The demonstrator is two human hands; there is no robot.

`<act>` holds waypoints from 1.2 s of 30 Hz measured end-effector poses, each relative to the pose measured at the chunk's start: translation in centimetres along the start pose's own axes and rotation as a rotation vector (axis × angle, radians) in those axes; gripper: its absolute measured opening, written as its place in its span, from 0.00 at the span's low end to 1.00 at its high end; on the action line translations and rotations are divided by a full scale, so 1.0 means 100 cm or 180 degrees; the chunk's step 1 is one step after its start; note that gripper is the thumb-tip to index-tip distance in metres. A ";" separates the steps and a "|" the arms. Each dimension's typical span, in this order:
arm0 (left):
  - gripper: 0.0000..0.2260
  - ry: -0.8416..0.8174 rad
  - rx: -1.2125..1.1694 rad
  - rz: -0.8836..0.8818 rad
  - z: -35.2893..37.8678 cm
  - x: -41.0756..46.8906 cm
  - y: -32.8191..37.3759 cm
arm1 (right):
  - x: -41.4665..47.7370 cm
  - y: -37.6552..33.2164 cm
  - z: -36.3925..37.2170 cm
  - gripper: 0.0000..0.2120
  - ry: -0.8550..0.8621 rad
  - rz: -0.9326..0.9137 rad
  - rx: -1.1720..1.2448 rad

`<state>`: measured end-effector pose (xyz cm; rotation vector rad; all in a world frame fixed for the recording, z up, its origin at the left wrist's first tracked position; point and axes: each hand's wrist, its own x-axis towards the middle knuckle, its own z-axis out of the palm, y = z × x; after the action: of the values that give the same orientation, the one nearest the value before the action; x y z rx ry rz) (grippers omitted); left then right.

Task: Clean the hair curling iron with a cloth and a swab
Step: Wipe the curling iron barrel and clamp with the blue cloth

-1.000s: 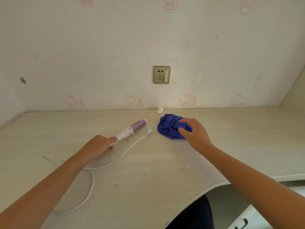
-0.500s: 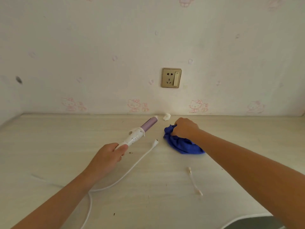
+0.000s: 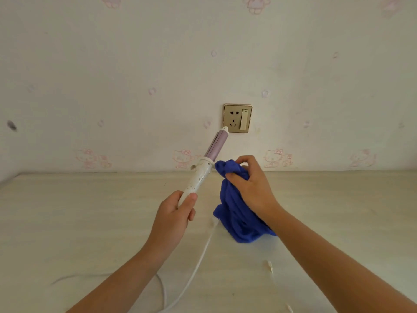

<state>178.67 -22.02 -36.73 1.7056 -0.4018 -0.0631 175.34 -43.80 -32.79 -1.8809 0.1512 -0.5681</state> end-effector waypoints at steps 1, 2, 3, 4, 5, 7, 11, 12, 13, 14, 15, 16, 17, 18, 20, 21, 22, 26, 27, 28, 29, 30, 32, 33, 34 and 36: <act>0.15 0.0046 -0.0079 -0.0001 0.006 0.003 -0.001 | 0.003 0.004 0.009 0.08 0.0097 0.0005 0.0048; 0.15 0.0080 -0.0154 0.0003 0.010 0.006 -0.002 | 0.007 0.007 0.017 0.07 0.0208 -0.0027 0.0079; 0.15 0.0099 -0.0224 -0.0003 0.013 0.009 -0.004 | 0.012 0.010 0.024 0.07 0.0300 -0.0089 0.0106; 0.14 0.0109 -0.0295 -0.0017 0.015 0.012 -0.006 | 0.017 0.010 0.029 0.06 0.0359 -0.0172 0.0139; 0.14 0.0118 -0.0366 -0.0028 0.016 0.016 -0.008 | 0.023 0.011 0.034 0.05 0.0382 -0.0257 0.0188; 0.12 0.0142 -0.0451 0.0006 0.019 0.022 -0.012 | 0.033 0.015 0.042 0.05 0.0380 -0.0423 0.0255; 0.10 0.0151 -0.0539 0.0162 0.026 0.029 -0.017 | 0.052 0.021 0.057 0.08 0.0259 -0.0726 0.0298; 0.11 0.0144 -0.0612 0.0171 0.026 0.029 -0.018 | 0.056 0.022 0.058 0.09 0.0220 -0.0771 0.0305; 0.13 0.0129 -0.0725 0.0159 0.026 0.029 -0.018 | 0.059 0.022 0.059 0.10 0.0194 -0.0816 0.0332; 0.13 0.0106 -0.0850 0.0139 0.026 0.029 -0.017 | 0.061 0.022 0.060 0.11 0.0164 -0.0854 0.0366; 0.13 0.0062 -0.0959 0.0106 0.026 0.028 -0.018 | 0.062 0.022 0.060 0.11 0.0121 -0.0868 0.0395; 0.12 -0.0001 -0.1045 0.0059 0.026 0.027 -0.019 | 0.061 0.021 0.059 0.12 0.0085 -0.0857 0.0419; 0.11 -0.0062 -0.1121 0.0014 0.026 0.026 -0.020 | 0.060 0.021 0.059 0.12 0.0058 -0.0842 0.0455; 0.10 -0.0109 -0.1194 -0.0019 0.027 0.025 -0.021 | 0.059 0.020 0.058 0.13 0.0025 -0.0830 0.0501; 0.10 -0.0156 -0.1263 -0.0033 0.028 0.023 -0.023 | 0.056 0.016 0.058 0.15 -0.0138 -0.0825 0.0589; 0.10 -0.0144 -0.1272 -0.0016 0.029 0.022 -0.022 | 0.055 0.014 0.058 0.15 -0.0305 -0.0841 0.0604; 0.09 -0.0104 -0.1300 0.0002 0.030 0.022 -0.021 | 0.052 0.013 0.058 0.15 -0.0540 -0.0855 0.0576; 0.13 0.0115 -0.1416 -0.0059 0.027 0.025 -0.016 | 0.036 0.010 0.065 0.16 -0.1668 -0.0857 0.0215; 0.13 0.0122 -0.1397 -0.0063 0.027 0.025 -0.014 | 0.035 0.008 0.065 0.16 -0.1747 -0.0867 0.0131; 0.14 0.0100 -0.1373 -0.0063 0.027 0.024 -0.014 | 0.036 0.006 0.063 0.16 -0.1671 -0.0862 0.0101; 0.15 0.0044 -0.1335 -0.0042 0.027 0.023 -0.013 | 0.039 0.004 0.061 0.16 -0.1429 -0.0863 0.0094; 0.15 -0.0034 -0.1262 0.0020 0.027 0.021 -0.012 | 0.042 0.002 0.058 0.16 -0.1068 -0.0878 0.0110; 0.13 -0.0178 -0.1095 0.0158 0.028 0.019 -0.010 | 0.050 0.002 0.052 0.15 -0.0413 -0.0922 0.0166; 0.13 -0.0204 -0.1034 0.0189 0.027 0.019 -0.011 | 0.053 0.002 0.049 0.15 -0.0251 -0.0933 0.0167; 0.14 -0.0203 -0.1021 0.0193 0.027 0.019 -0.012 | 0.053 0.003 0.048 0.14 -0.0218 -0.0919 0.0149; 0.14 -0.0139 -0.1164 0.0175 0.027 0.021 -0.013 | 0.047 0.006 0.049 0.15 -0.0619 -0.0782 0.0144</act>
<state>180.19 -25.01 -38.10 1.3340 -0.4401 -0.1260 181.77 -41.57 -33.21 -1.9112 -0.2213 -0.5448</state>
